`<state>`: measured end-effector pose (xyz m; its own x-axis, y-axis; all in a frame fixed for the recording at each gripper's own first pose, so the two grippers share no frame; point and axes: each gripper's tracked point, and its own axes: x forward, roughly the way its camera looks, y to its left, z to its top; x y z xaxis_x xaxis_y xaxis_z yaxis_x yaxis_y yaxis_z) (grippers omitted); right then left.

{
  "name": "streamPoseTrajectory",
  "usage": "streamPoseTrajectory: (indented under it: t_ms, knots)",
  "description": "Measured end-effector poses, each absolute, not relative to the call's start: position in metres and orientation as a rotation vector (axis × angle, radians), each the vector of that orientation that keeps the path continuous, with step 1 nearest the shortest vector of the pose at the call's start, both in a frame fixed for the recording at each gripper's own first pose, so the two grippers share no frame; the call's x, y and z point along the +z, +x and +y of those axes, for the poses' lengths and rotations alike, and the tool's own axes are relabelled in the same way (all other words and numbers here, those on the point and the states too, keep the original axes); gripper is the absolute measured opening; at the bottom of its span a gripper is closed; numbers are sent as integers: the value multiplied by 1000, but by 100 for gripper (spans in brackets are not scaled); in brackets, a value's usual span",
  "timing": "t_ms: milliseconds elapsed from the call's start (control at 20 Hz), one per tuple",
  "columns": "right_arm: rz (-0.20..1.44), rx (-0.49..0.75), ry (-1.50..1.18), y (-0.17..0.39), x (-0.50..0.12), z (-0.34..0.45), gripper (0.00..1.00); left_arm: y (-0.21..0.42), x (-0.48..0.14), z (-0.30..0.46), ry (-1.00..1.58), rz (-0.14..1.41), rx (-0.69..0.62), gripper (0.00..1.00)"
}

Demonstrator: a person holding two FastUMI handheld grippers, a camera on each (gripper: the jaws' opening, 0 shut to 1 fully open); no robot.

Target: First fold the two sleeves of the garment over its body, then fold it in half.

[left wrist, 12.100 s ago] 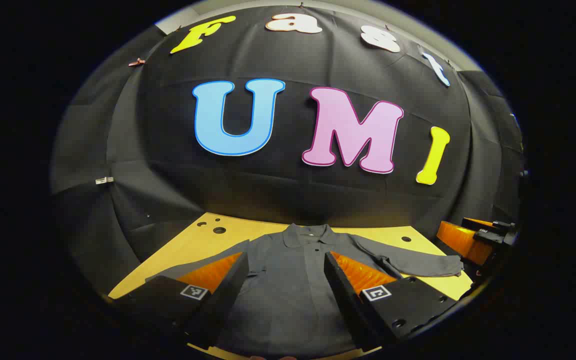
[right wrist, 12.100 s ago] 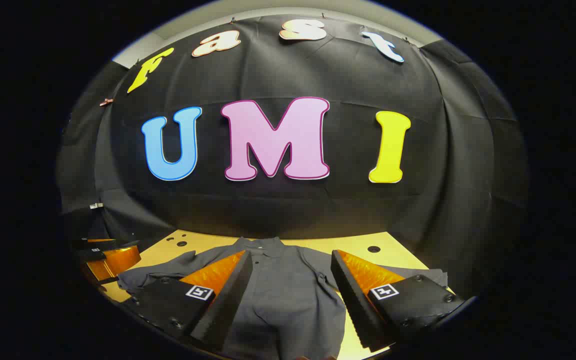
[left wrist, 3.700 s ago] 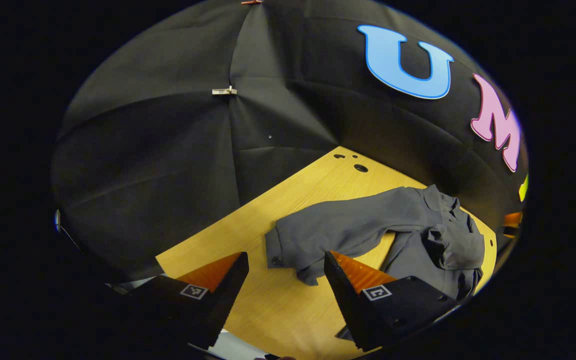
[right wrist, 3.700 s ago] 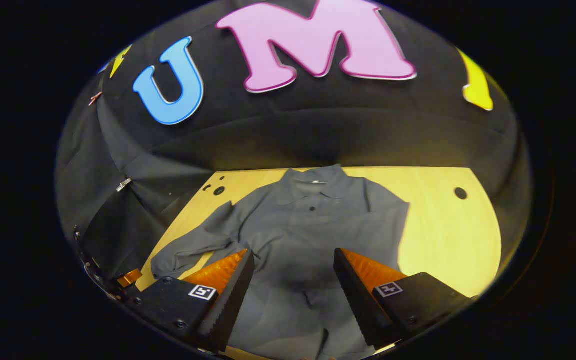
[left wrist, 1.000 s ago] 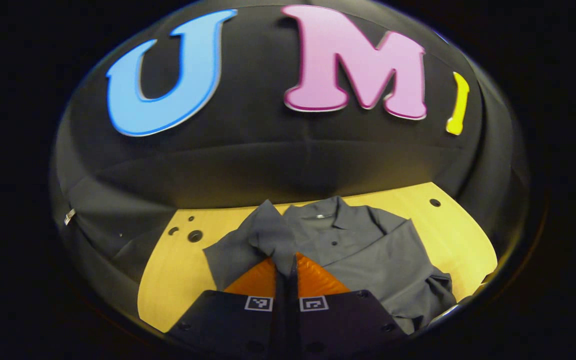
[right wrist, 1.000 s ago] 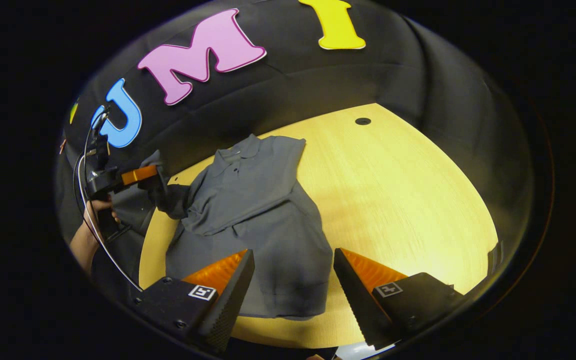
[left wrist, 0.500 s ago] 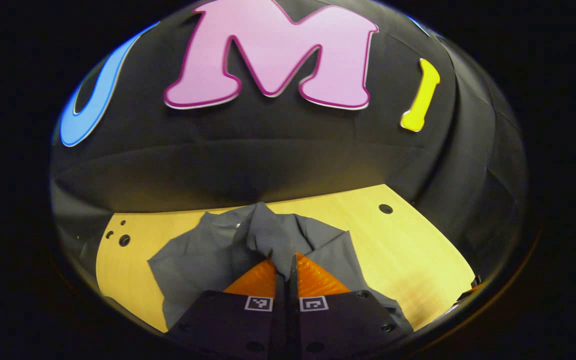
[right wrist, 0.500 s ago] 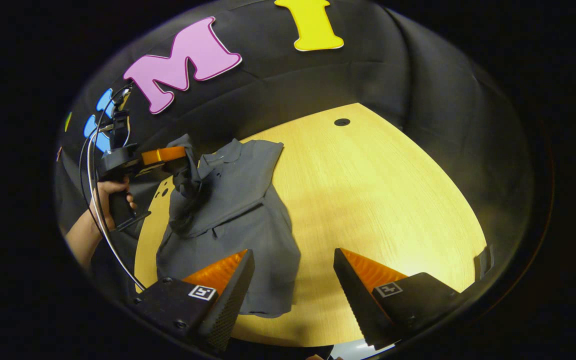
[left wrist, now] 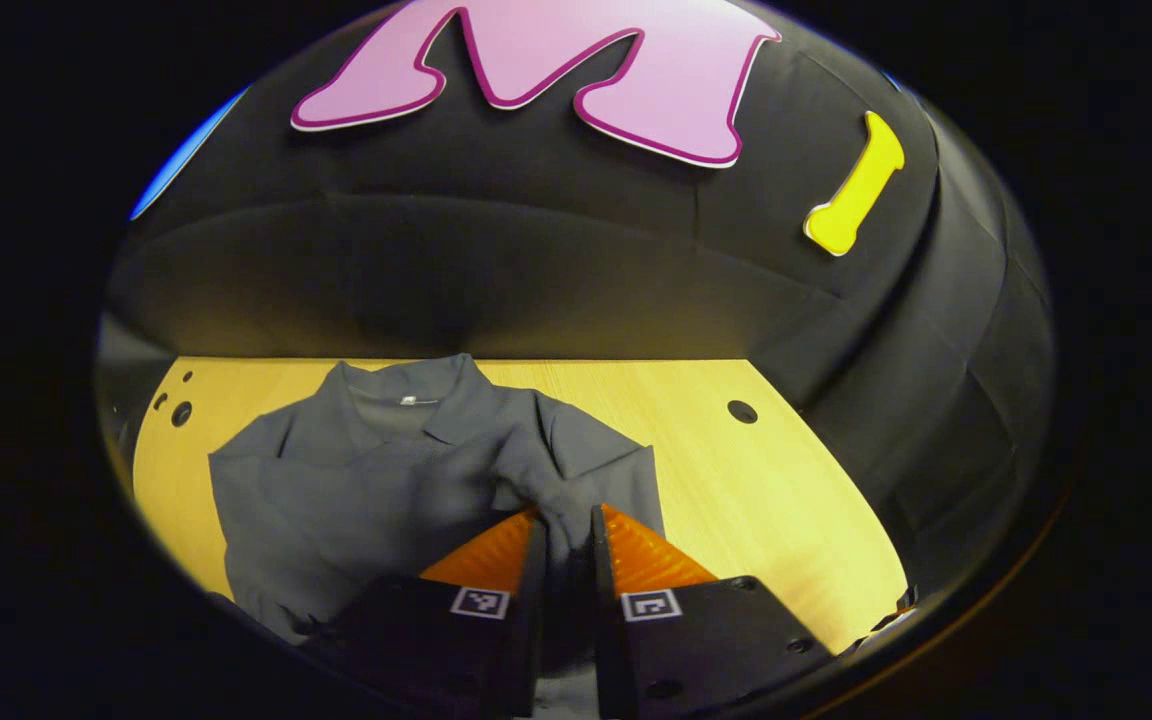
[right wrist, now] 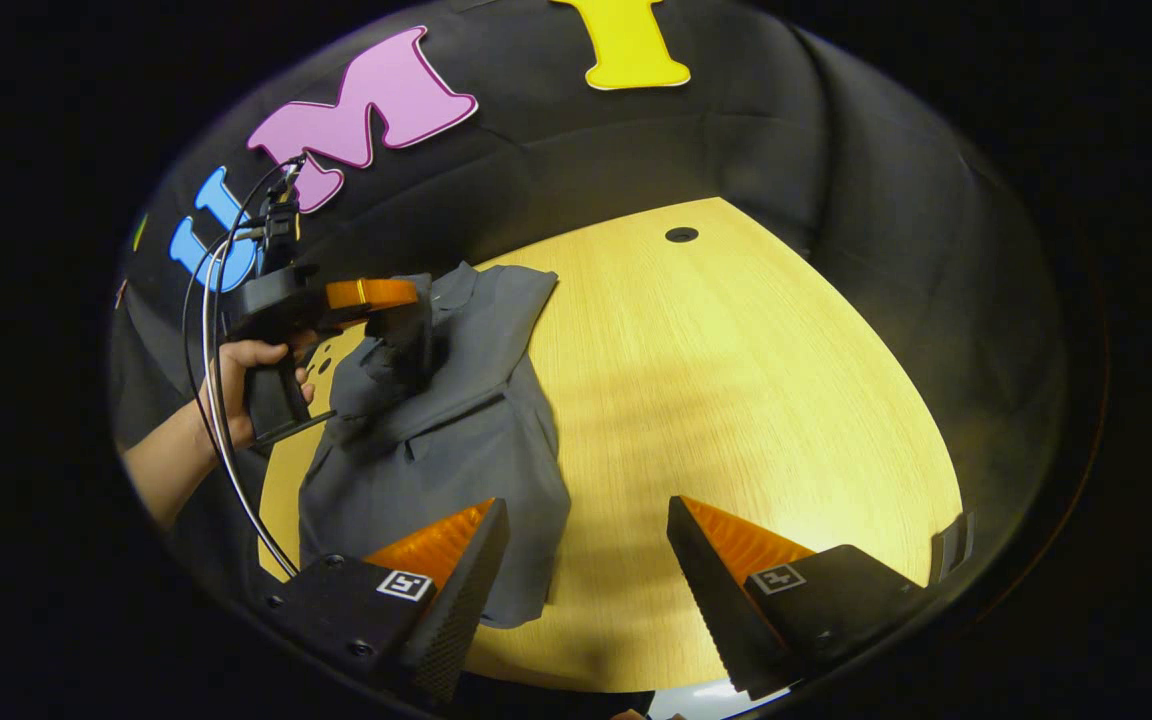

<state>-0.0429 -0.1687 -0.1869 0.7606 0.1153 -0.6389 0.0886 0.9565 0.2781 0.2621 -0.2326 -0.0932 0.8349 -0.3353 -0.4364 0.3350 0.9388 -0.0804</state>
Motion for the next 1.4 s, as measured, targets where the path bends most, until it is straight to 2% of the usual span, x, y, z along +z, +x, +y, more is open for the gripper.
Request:
streamPoseTrajectory:
  t_ms: [150, 250, 300, 350, 450, 700, 900, 950, 1000, 1050, 1100, 1150, 1400]
  knots:
    - [717, 31, 289, -42, -189, -164, 99, 256, -90, -224, -20, 449, -339, 53]
    - [722, 42, 293, -41, -191, -157, 99, 244, -90, -206, -32, 444, -319, 76]
    - [726, 50, 301, -42, -192, -150, 99, 234, -92, -190, -37, 448, -301, 92]
    - [737, 60, 312, -42, -194, -142, 99, 224, -94, -173, -38, 449, -281, 88]
    - [770, 73, 332, -42, -204, -125, 99, 195, -100, -136, -47, 448, -258, 96]
    - [879, 103, 334, -55, -236, -87, 99, 108, -136, -27, -33, 497, -163, 96]
    - [932, 64, 322, -71, -252, -79, 99, 42, -178, 49, 18, 550, -68, 96]
    - [941, 51, 317, -75, -256, -77, 99, 28, -188, 61, 1, 565, -41, 96]
    - [953, 34, 310, -79, -260, -76, 99, 12, -198, 71, -19, 583, -21, 92]
    - [971, 19, 301, -83, -264, -74, 99, 0, -209, 80, -31, 599, 2, 96]
    - [991, 6, 292, -84, -268, -73, 99, -13, -221, 88, -41, 616, 24, 92]
    - [1020, -14, 273, -87, -274, -71, 99, -26, -231, 94, -55, 634, 39, 96]
    - [1081, -12, 200, -100, -293, -54, 99, -56, -253, 106, -85, 672, 65, 96]
